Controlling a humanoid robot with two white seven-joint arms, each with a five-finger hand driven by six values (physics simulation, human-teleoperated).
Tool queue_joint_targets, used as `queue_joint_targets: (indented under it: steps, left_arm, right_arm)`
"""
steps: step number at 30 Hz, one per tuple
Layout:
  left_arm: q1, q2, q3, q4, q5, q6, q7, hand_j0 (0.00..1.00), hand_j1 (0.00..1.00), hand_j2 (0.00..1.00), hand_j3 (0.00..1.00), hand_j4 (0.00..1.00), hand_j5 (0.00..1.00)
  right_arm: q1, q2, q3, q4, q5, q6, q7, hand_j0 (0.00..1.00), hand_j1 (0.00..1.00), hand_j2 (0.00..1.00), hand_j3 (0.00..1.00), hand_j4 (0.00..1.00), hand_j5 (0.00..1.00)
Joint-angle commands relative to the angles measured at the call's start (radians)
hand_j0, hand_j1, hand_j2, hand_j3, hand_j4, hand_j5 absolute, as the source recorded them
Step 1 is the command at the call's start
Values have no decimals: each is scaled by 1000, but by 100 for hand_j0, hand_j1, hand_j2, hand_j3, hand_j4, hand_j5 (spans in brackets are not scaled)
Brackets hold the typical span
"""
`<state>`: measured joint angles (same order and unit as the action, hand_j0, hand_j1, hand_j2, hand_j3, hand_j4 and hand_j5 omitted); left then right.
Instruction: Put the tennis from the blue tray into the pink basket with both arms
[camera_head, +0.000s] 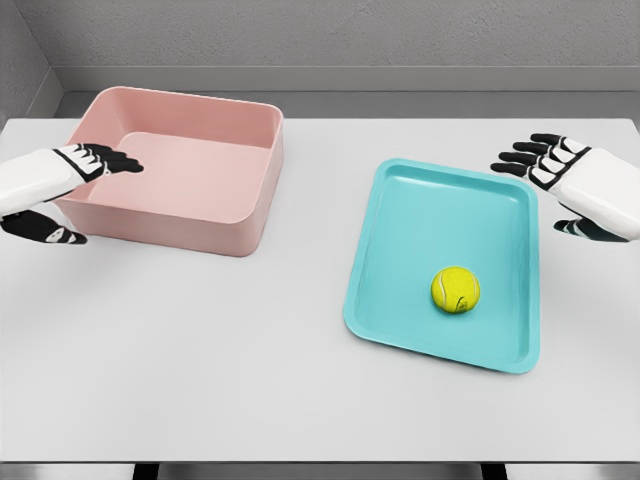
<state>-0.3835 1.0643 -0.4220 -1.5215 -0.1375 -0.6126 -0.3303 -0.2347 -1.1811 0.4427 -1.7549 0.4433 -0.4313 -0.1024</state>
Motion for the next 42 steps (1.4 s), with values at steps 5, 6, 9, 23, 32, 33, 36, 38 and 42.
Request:
queue_joint_targets:
  steps: [5,6,9,23,32,33,36,38,42]
  left_arm:
    - [0,11,0,-3,9,2,1,100,100,100,100,100,100]
    - [0,11,0,-5,9,2,1,100,100,100,100,100,100]
    - [0,11,0,-5,9,2,1,100,100,100,100,100,100]
    - [0,16,0,-13,10,2,1,100,100,100,100,100,100]
    - [0,19,-1,-11,12,2,1,100,100,100,100,100,100]
    - [0,19,-1,-11,12,2,1,100,100,100,100,100,100]
    - [2,19,-1,-13,12,2,1,100,100,100,100,100,100]
    - [0,19,-1,-13,12,2,1,100,100,100,100,100,100]
    - [2,20,-1,-13,10,2,1,100,100,100,100,100,100]
  right_arm:
    - [0,0,10,-2,-8,-21,0,100,100,100,100,100,100]
    - [-2,-2,10,-2,-6,-21,6,100,100,100,100,100,100]
    - [-5,1,10,-2,-11,-11,113,100,100,100,100,100,100]
    - [-268,140,356,0,-12,42,362,100,100,100,100,100,100]
    - [-293,146,369,0,-12,2,481,100,100,100,100,100,100]
    - [-293,146,369,0,-12,2,498,100,100,100,100,100,100]
    - [-296,146,369,0,-12,2,520,100,100,100,100,100,100]
    - [-321,158,398,0,-12,2,546,100,100,100,100,100,100]
    - [-322,163,407,0,-12,2,549,100,100,100,100,100,100]
